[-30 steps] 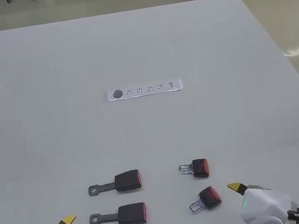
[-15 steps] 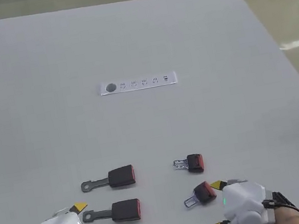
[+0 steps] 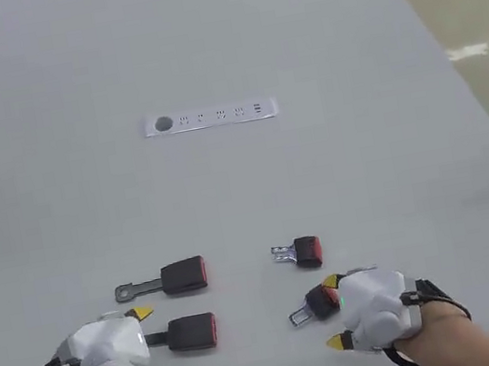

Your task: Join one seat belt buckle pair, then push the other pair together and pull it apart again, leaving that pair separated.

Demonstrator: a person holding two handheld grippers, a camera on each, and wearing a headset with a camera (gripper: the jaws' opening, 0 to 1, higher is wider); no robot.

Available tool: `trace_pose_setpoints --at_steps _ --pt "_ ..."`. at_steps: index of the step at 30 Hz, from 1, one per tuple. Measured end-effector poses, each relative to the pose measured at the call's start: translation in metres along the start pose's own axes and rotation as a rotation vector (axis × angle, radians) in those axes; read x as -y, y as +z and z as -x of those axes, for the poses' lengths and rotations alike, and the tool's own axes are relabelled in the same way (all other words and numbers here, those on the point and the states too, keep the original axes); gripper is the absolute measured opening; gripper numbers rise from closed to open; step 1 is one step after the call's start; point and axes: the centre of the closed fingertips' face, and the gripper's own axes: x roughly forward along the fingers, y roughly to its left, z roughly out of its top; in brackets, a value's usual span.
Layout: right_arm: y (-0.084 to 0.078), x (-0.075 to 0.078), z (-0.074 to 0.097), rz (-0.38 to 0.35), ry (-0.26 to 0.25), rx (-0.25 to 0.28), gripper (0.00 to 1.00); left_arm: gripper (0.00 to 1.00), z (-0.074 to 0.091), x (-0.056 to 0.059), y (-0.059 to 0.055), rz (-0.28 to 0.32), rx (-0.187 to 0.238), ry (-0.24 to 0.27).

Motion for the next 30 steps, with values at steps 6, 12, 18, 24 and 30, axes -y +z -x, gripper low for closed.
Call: trace_pose_setpoints --at_steps 6,12,18,24,30 --pt "-0.009 0.009 -0.011 0.028 0.02 -0.027 0.49 0.6 -0.014 -0.001 0.003 -0.044 -0.017 -0.053" --pt "-0.019 0.011 -0.022 0.076 0.054 -0.073 0.46 0.53 -0.025 -0.002 0.002 -0.067 -0.039 -0.076" --pt "-0.019 0.011 -0.033 0.152 0.089 -0.099 0.44 0.48 -0.032 -0.002 0.003 -0.102 -0.047 -0.116" --pt "-0.011 0.014 -0.04 0.189 0.127 -0.089 0.43 0.43 -0.039 -0.002 0.004 -0.13 -0.054 -0.143" --pt "-0.011 0.011 -0.041 0.179 0.172 -0.095 0.36 0.4 -0.043 -0.002 0.005 -0.156 -0.065 -0.162"
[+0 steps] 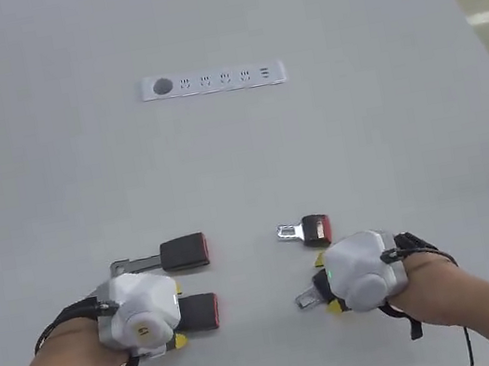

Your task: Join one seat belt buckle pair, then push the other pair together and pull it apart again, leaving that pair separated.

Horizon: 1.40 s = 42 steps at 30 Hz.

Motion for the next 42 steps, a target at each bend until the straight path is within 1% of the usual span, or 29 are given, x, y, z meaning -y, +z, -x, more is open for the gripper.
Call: trace_pose_setpoints --at_steps 2,6,12,18,24,28,36,39,42 --pt "-0.001 -0.001 -0.001 -0.006 0.019 0.004 0.36 0.39 -0.002 -0.001 -0.001 0.008 -0.006 -0.003" --pt "-0.005 -0.001 0.0 -0.015 0.047 -0.016 0.36 0.36 -0.004 0.001 -0.003 -0.002 -0.015 -0.017" --pt "-0.012 -0.001 -0.003 -0.023 0.057 -0.023 0.36 0.35 -0.005 0.002 -0.005 -0.002 -0.03 -0.019" --pt "-0.014 -0.001 -0.004 -0.036 0.05 -0.028 0.35 0.35 -0.003 0.002 -0.002 0.006 -0.034 -0.014" --pt "-0.013 0.001 -0.007 -0.149 0.008 -0.006 0.35 0.33 -0.003 0.001 -0.001 0.029 -0.048 -0.006" --pt "-0.013 0.003 -0.008 -0.203 -0.01 0.016 0.35 0.33 -0.003 0.002 -0.002 0.041 -0.055 -0.001" --pt "-0.011 0.003 -0.007 -0.226 -0.022 0.021 0.35 0.33 -0.004 0.001 -0.003 0.057 -0.062 -0.001" --pt "-0.01 0.002 -0.006 -0.228 -0.018 0.022 0.35 0.33 -0.001 0.003 0.0 0.068 -0.064 -0.002" --pt "-0.011 0.0 -0.007 -0.224 -0.011 0.023 0.36 0.33 -0.001 0.003 0.0 0.069 -0.064 -0.003"
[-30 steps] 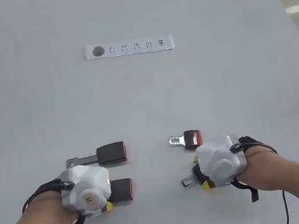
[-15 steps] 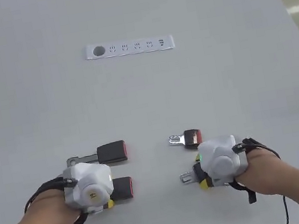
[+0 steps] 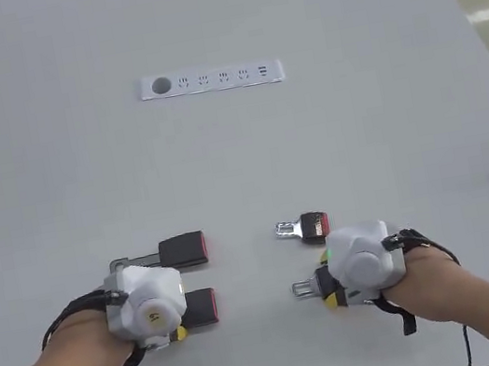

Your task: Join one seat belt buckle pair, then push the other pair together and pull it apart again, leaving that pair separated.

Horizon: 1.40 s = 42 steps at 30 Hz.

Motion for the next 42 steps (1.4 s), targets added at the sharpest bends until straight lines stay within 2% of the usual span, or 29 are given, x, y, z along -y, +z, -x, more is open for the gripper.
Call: trace_pose_setpoints --at_steps 4,23,31,35,42 --pt "-0.002 -0.001 0.001 -0.012 0.007 -0.004 0.37 0.33 -0.001 -0.001 -0.001 0.003 0.005 0.0" --pt "-0.006 -0.001 0.004 0.07 0.029 -0.027 0.33 0.33 0.001 -0.001 0.0 0.013 0.005 -0.008" --pt "-0.006 -0.001 0.005 0.066 0.026 -0.035 0.33 0.32 0.002 -0.001 0.002 0.011 0.01 -0.012" --pt "-0.004 -0.001 0.002 0.063 0.025 -0.026 0.33 0.32 0.002 -0.001 0.002 0.01 0.01 -0.011" --pt "0.012 -0.002 -0.006 0.059 0.027 -0.004 0.33 0.33 0.001 -0.002 0.001 0.012 0.008 -0.009"
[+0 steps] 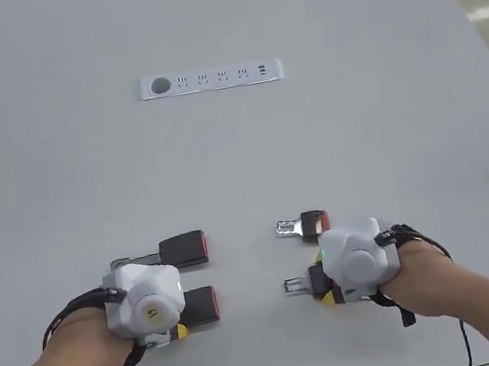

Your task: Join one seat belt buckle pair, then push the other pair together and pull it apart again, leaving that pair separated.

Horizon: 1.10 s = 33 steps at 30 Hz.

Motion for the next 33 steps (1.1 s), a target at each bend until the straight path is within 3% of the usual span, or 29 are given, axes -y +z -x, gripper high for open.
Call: trace_pose_setpoints --at_steps 7,19,33 --pt "0.021 -0.009 -0.006 0.01 0.006 0.029 0.33 0.33 -0.001 0.0 -0.001 -0.004 -0.006 -0.002" --pt "0.047 -0.007 -0.016 -0.002 0.002 0.071 0.33 0.33 0.0 0.0 -0.001 -0.004 -0.009 0.001" --pt "0.082 -0.014 -0.034 0.026 0.0 0.11 0.33 0.33 -0.003 -0.001 -0.004 -0.008 -0.014 0.0"
